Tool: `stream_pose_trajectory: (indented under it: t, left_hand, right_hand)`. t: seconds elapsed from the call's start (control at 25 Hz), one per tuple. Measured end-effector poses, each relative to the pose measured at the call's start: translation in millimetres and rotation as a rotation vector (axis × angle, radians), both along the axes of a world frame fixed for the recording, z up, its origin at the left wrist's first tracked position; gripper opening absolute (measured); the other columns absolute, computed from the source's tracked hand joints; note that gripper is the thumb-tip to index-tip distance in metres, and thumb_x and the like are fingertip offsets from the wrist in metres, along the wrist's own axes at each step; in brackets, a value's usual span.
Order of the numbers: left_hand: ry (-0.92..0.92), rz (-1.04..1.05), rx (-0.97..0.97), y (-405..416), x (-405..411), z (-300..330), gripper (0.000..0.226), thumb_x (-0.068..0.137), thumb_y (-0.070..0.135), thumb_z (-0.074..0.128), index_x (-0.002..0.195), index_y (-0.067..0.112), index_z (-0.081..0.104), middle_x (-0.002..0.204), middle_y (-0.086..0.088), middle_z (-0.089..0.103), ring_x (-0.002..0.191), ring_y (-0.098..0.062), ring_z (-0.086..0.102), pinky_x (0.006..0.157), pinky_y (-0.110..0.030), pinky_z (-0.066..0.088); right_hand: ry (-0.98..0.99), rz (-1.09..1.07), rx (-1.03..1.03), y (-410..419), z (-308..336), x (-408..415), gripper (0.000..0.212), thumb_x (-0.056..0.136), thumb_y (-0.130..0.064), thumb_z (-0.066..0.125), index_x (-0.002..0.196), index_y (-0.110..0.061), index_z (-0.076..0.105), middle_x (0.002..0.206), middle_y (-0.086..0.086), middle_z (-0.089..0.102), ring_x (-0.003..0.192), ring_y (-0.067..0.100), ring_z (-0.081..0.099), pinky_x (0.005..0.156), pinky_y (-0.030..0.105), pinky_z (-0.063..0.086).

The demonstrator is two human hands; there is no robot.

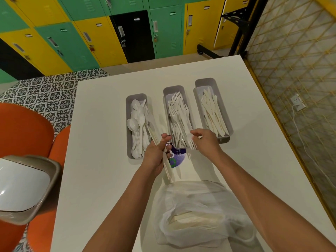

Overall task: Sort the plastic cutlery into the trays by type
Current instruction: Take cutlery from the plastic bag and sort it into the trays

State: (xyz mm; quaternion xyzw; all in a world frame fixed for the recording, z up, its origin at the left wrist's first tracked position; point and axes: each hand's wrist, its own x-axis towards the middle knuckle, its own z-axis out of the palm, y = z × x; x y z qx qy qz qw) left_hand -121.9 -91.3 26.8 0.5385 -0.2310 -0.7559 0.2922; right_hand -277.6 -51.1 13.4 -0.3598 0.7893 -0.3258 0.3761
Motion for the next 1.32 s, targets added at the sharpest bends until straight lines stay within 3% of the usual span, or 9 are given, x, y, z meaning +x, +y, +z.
stream_pose_trajectory:
  t: [0.16, 0.44, 0.6, 0.72, 0.76, 0.92, 1.0, 1.2, 1.32]
  left_hand:
    - [-0.047, -0.087, 0.007, -0.5, 0.5, -6.3, 0.017, 0.099, 0.011, 0.042, 0.099, 0.014, 0.058, 0.076, 0.002, 0.052, 0.043, -0.003, 0.034, 0.036, -0.014, 0.025]
    - [-0.096, -0.166, -0.014, 2.1, 2.8, -9.7, 0.018, 0.101, 0.02, 0.038, 0.098, 0.013, 0.055, 0.064, 0.007, 0.052, 0.039, -0.002, 0.028, 0.036, -0.014, 0.022]
    - [-0.08, -0.196, -0.022, 2.0, 4.1, -11.8, 0.02, 0.101, 0.023, 0.039, 0.094, 0.015, 0.055, 0.074, 0.006, 0.056, 0.04, -0.002, 0.029, 0.037, -0.014, 0.022]
    - [-0.117, -0.217, -0.039, 3.5, 3.8, -11.9, 0.021, 0.1, 0.025, 0.041, 0.091, 0.013, 0.055, 0.066, 0.008, 0.056, 0.039, -0.002, 0.029, 0.037, -0.014, 0.022]
    - [-0.12, -0.224, -0.047, 3.8, 3.5, -13.0, 0.022, 0.1, 0.025, 0.042, 0.09, 0.013, 0.056, 0.065, 0.009, 0.056, 0.039, -0.002, 0.028, 0.036, -0.014, 0.023]
    - [-0.172, -0.313, -0.057, 7.7, -2.4, -13.2, 0.021, 0.1, 0.02, 0.043, 0.08, 0.013, 0.049, 0.052, 0.003, 0.035, 0.041, -0.005, 0.027, 0.037, -0.017, 0.022]
    - [-0.186, -0.361, -0.058, 9.3, -4.6, -11.5, 0.023, 0.099, 0.017, 0.044, 0.077, 0.014, 0.044, 0.055, 0.002, 0.03, 0.045, -0.007, 0.026, 0.04, -0.019, 0.021]
    - [-0.089, -0.289, 0.043, 7.4, -2.2, -13.7, 0.02, 0.097, 0.011, 0.034, 0.087, 0.01, 0.051, 0.064, -0.002, 0.038, 0.043, -0.007, 0.026, 0.037, -0.017, 0.019]
    - [0.008, -0.137, 0.114, 8.0, -1.7, -12.3, 0.029, 0.085, -0.008, 0.027, 0.093, 0.006, 0.052, 0.069, -0.004, 0.05, 0.044, -0.008, 0.034, 0.037, -0.018, 0.023]
  right_hand:
    - [0.064, -0.02, 0.011, -21.2, -6.4, -4.8, 0.031, 0.094, -0.006, 0.049, 0.124, -0.005, 0.058, 0.118, 0.013, 0.061, 0.087, 0.015, 0.054, 0.075, 0.024, 0.046]
    - [0.115, -0.003, 0.017, -53.3, -17.1, -7.5, 0.027, 0.09, -0.003, 0.054, 0.115, -0.001, 0.063, 0.11, 0.019, 0.065, 0.08, 0.022, 0.059, 0.067, 0.025, 0.05]
    - [0.268, 0.095, 0.048, -50.9, -11.3, -1.5, 0.031, 0.091, -0.013, 0.056, 0.12, -0.003, 0.06, 0.117, 0.015, 0.063, 0.104, 0.026, 0.061, 0.085, 0.03, 0.047]
    - [0.461, 0.142, 0.034, -41.1, -3.3, 10.2, 0.035, 0.095, -0.026, 0.05, 0.124, -0.008, 0.057, 0.121, 0.009, 0.055, 0.106, 0.025, 0.057, 0.08, 0.03, 0.044]
    - [0.421, 0.154, 0.017, -38.4, -2.8, 15.6, 0.033, 0.095, -0.028, 0.049, 0.12, -0.009, 0.059, 0.114, 0.008, 0.056, 0.1, 0.024, 0.058, 0.076, 0.029, 0.043]
    - [-0.119, 0.191, 0.042, -30.3, 1.7, 38.3, 0.02, 0.091, -0.022, 0.055, 0.075, -0.013, 0.063, 0.068, 0.002, 0.058, 0.062, 0.013, 0.055, 0.061, 0.023, 0.048]
    - [-0.108, 0.162, 0.065, -31.4, 1.8, 43.0, 0.031, 0.087, -0.014, 0.058, 0.057, -0.016, 0.051, 0.056, -0.001, 0.048, 0.053, 0.011, 0.045, 0.055, 0.023, 0.041]
    - [-0.224, -0.076, 0.047, -40.0, 2.4, 34.3, 0.017, 0.089, -0.013, 0.056, 0.078, 0.0, 0.058, 0.07, 0.015, 0.054, 0.062, 0.025, 0.056, 0.052, 0.028, 0.053]
    - [-0.06, -0.034, 0.05, -41.4, 0.0, 24.9, 0.02, 0.09, -0.016, 0.055, 0.077, -0.001, 0.053, 0.068, 0.013, 0.051, 0.059, 0.022, 0.049, 0.053, 0.02, 0.043]
